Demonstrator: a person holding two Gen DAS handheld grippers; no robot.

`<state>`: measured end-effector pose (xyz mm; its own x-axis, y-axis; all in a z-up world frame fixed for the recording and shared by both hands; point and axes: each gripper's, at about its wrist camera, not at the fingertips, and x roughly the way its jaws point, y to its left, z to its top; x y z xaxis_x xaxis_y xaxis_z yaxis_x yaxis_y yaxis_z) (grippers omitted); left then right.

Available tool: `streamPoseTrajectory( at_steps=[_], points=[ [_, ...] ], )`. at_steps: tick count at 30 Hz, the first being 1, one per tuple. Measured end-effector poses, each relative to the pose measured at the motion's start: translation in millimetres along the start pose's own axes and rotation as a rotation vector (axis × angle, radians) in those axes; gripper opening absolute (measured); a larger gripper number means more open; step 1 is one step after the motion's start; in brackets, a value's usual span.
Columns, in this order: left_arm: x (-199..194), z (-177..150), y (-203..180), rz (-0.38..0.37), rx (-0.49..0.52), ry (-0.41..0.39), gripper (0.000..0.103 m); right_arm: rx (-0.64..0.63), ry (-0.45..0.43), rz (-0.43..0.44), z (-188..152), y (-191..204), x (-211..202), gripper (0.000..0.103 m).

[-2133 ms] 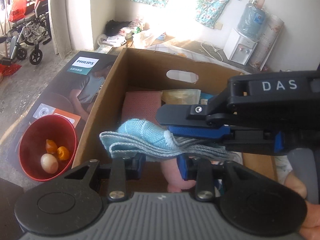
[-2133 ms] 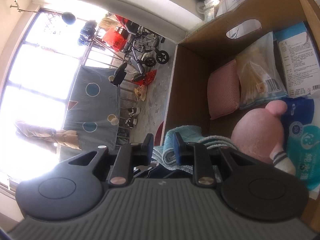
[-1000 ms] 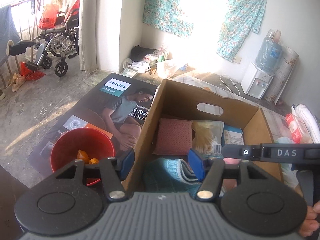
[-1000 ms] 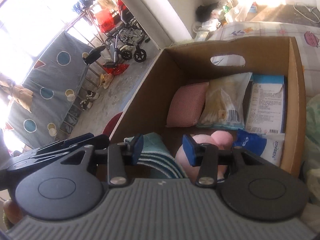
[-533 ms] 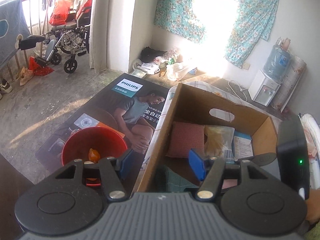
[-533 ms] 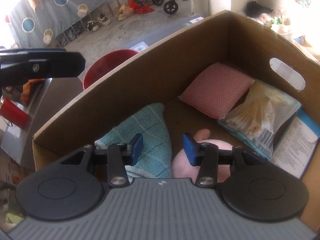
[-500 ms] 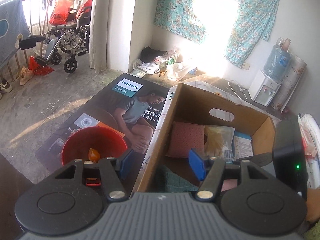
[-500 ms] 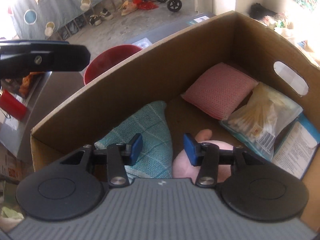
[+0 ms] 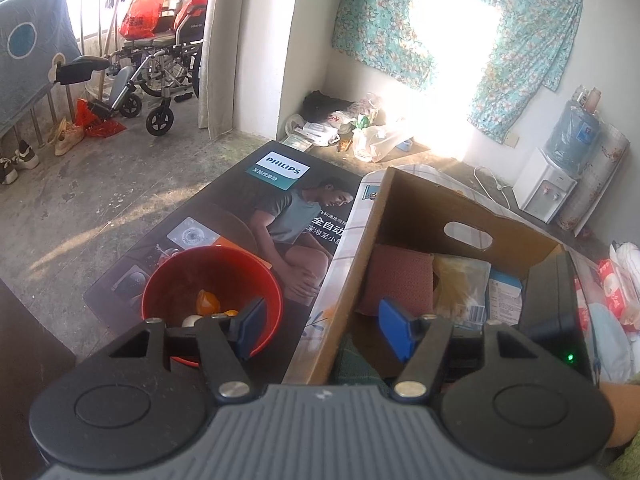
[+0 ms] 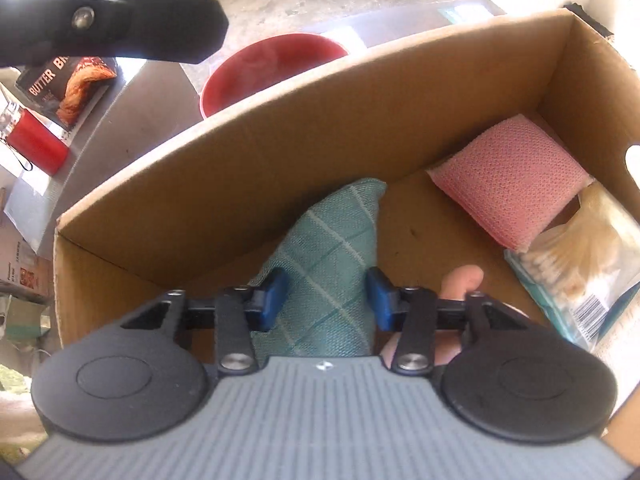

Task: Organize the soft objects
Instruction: 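Move the right gripper back over the mattress toward the white yogurt cup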

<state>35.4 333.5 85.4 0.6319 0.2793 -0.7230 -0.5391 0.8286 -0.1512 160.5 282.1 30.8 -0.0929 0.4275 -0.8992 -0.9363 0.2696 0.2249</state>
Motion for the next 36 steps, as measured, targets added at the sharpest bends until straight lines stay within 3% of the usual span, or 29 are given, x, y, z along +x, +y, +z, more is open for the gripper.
streamPoseTrajectory(
  at_steps=[4, 9, 15, 18, 20, 22, 23, 31, 35, 36],
  points=[
    [-3, 1, 3, -0.008, -0.017, -0.012, 0.064, 0.029, -0.030, -0.001, -6, 1, -9, 0.014],
    [-10, -3, 5, -0.018, -0.032, -0.030, 0.064, 0.149, -0.146, -0.021, -17, -5, -23, 0.011],
    [-14, -5, 5, -0.016, -0.034, -0.034, 0.064, 0.606, -0.364, -0.002, -37, -68, -48, 0.011],
    [-15, -7, 1, -0.020, -0.024, -0.032, 0.064, 0.750, -0.385, 0.039, -49, -85, -46, 0.015],
    [-19, -8, -2, -0.028, -0.016, -0.037, 0.067, 0.762, -0.391, 0.054, -52, -85, -49, 0.022],
    [-24, -11, -6, -0.031, -0.008, -0.047, 0.070, 0.772, -0.417, 0.078, -55, -84, -59, 0.047],
    [-26, -11, -8, -0.033, -0.005, -0.050, 0.070, 0.777, -0.444, 0.084, -59, -84, -64, 0.052],
    [-55, -28, -43, -0.100, 0.054, -0.086, 0.073, 0.770, -0.646, 0.106, -109, -77, -143, 0.054],
    [-72, -46, -81, -0.175, 0.146, -0.118, 0.077, 0.757, -0.751, 0.042, -178, -66, -196, 0.063],
    [-77, -53, -94, -0.206, 0.180, -0.125, 0.079, 0.762, -0.780, 0.006, -200, -61, -209, 0.071]
  ],
)
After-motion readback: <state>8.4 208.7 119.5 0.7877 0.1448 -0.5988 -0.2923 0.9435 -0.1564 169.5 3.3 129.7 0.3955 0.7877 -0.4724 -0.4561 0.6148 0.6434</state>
